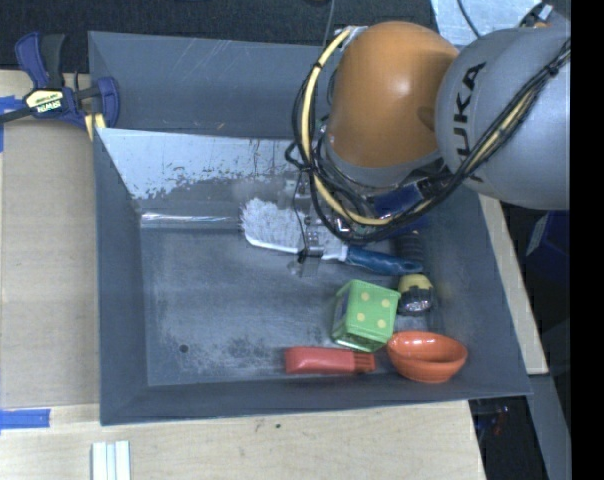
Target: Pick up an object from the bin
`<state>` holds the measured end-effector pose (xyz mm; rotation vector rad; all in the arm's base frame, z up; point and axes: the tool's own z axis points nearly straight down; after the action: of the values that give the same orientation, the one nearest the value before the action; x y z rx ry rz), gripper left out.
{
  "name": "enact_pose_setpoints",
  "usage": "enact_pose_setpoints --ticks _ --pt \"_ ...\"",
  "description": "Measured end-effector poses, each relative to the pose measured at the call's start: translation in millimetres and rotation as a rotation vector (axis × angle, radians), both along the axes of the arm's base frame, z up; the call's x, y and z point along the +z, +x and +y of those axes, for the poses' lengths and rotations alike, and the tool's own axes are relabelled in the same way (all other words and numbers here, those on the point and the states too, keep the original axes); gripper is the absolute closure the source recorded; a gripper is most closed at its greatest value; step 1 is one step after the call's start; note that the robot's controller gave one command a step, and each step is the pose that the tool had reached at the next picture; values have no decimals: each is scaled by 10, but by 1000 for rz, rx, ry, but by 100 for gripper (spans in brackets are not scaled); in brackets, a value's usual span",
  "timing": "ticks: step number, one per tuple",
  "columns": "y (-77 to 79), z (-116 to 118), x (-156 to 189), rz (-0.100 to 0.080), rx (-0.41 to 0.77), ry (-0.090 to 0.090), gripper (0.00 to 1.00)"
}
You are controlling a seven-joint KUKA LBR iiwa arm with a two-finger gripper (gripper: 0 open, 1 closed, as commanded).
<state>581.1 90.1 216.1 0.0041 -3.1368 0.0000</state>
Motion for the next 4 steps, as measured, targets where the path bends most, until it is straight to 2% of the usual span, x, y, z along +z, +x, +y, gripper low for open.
enact_pose_setpoints --ticks 1,2,3,4 --pt "17 -6 45 -8 -3 1 0" --pt "298 -248 -1029 -12 -307 2 0" --pt "403 -375 -535 -21 -63 3 0" --pt "407 -410 -1081 -7 -568 1 0"
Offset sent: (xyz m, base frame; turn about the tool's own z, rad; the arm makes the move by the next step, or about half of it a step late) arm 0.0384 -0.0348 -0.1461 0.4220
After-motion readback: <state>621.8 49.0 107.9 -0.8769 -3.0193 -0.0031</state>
